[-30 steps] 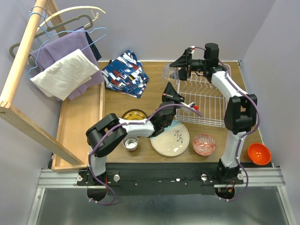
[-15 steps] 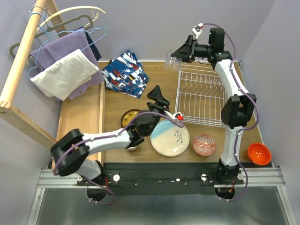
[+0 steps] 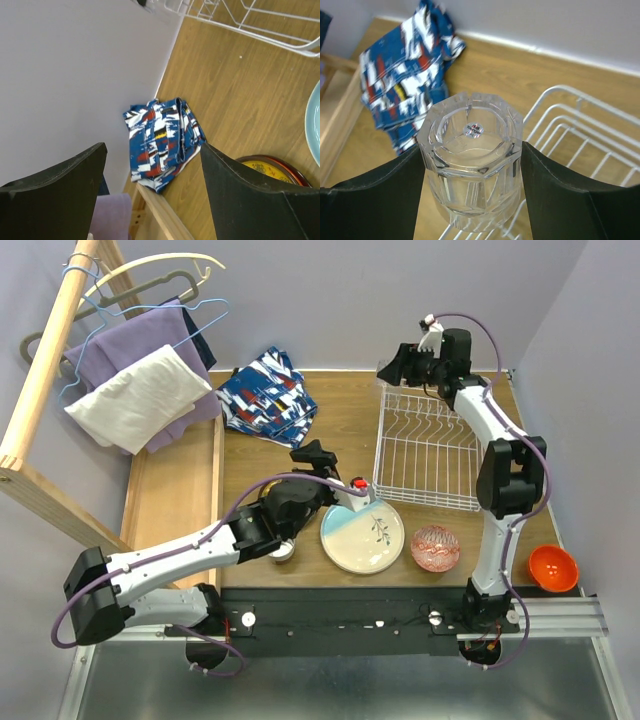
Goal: Load the mixed dishes into the dish rack
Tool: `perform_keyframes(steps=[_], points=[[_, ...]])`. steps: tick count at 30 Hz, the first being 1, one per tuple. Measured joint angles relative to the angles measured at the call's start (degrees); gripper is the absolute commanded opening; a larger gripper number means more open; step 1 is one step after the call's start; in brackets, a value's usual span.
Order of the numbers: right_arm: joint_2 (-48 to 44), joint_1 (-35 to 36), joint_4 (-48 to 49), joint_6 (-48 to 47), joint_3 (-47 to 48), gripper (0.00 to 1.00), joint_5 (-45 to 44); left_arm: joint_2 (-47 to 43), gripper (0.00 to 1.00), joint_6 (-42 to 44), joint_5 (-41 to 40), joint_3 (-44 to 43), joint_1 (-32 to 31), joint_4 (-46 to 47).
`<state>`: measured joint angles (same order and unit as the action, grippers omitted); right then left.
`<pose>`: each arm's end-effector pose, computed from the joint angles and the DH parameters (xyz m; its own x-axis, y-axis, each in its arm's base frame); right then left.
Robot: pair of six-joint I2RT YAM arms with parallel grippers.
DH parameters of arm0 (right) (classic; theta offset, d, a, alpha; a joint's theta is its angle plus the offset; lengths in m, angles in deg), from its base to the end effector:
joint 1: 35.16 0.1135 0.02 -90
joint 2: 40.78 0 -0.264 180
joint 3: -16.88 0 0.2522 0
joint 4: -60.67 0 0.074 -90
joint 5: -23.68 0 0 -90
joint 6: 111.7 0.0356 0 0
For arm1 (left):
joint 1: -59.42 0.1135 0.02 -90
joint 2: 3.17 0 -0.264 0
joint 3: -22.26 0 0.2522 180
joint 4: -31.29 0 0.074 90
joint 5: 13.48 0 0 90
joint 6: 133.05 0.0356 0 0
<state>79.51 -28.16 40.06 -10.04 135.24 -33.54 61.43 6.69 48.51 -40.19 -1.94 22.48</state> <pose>0.4951 0.0802 0.2931 -0.4936 0.1106 -0.8626 -0.5095 0.7670 0.3899 0.1404 -0.2222 0.3225 0.3638 0.7396 -0.5663 0.4275 0.4076 0.8069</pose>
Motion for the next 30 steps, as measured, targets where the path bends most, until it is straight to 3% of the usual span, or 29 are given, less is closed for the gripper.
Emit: perform_keyframes(steps=[14,30], points=[[2.0,-1.4,14.7,-4.6,-1.5,0.41,-12.0,1.4,0.86,-4.8,-1.6,0.2,0.0,-4.1],[4.8,-1.4,30.1,-12.0,-10.4,0.40,-15.0,3.7,0.86,-8.2,-1.6,0.3,1.3,-4.5]])
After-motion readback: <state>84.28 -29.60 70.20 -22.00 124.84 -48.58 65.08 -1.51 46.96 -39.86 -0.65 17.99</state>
